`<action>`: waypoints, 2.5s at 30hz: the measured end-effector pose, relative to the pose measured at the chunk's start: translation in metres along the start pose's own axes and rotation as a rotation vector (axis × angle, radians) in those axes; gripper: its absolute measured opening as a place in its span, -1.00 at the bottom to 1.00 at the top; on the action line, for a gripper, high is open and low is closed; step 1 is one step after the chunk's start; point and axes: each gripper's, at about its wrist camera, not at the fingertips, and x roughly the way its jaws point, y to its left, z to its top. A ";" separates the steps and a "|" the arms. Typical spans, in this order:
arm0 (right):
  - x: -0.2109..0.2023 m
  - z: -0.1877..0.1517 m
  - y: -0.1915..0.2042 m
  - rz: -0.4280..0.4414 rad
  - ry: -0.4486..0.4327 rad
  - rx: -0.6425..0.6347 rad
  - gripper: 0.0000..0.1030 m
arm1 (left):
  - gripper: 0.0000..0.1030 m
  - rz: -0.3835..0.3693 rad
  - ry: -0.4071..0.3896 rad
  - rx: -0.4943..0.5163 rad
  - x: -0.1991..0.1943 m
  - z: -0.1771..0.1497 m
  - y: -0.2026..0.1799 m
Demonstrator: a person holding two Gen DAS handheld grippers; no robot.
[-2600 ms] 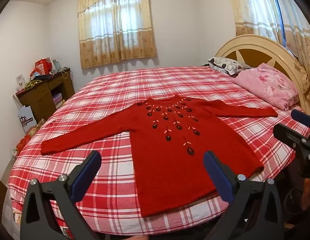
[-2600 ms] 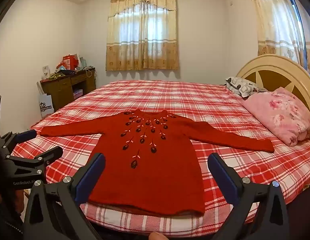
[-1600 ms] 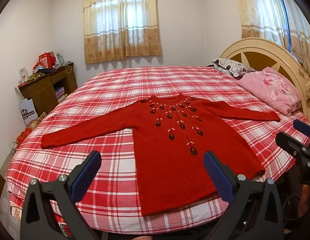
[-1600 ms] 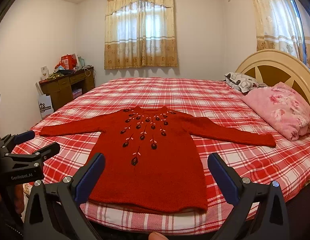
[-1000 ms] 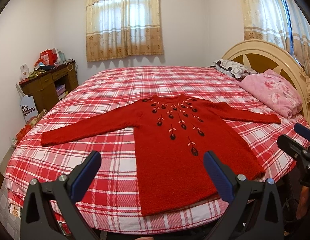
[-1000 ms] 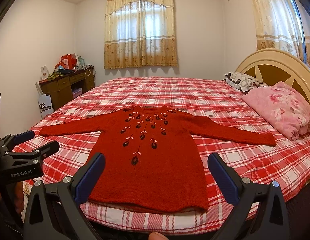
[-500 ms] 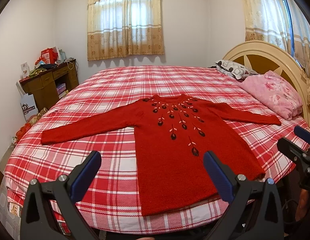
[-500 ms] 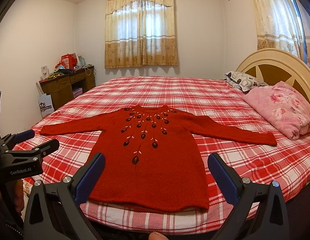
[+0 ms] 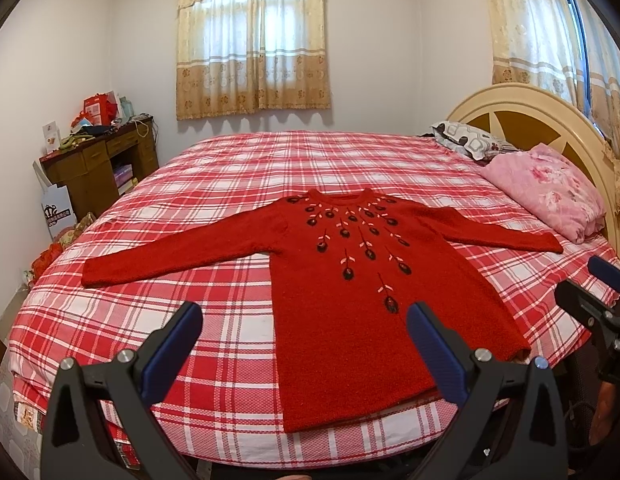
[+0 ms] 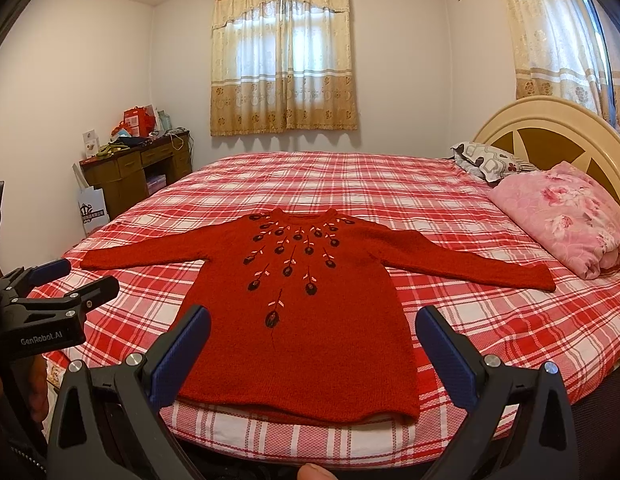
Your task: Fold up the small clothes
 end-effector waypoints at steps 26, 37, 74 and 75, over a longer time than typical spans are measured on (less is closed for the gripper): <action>0.043 -0.003 -0.033 -0.024 0.057 0.025 0.98 | 1.00 0.014 0.035 0.010 0.036 0.005 0.008; 0.110 0.001 -0.099 -0.108 0.150 0.107 0.98 | 1.00 0.004 0.096 0.042 0.099 0.016 0.003; 0.202 0.000 -0.419 -0.467 0.339 0.602 0.76 | 1.00 0.037 0.230 0.080 0.246 0.041 -0.020; 0.204 -0.001 -0.427 -0.472 0.347 0.619 0.66 | 1.00 0.040 0.232 0.079 0.248 0.041 -0.020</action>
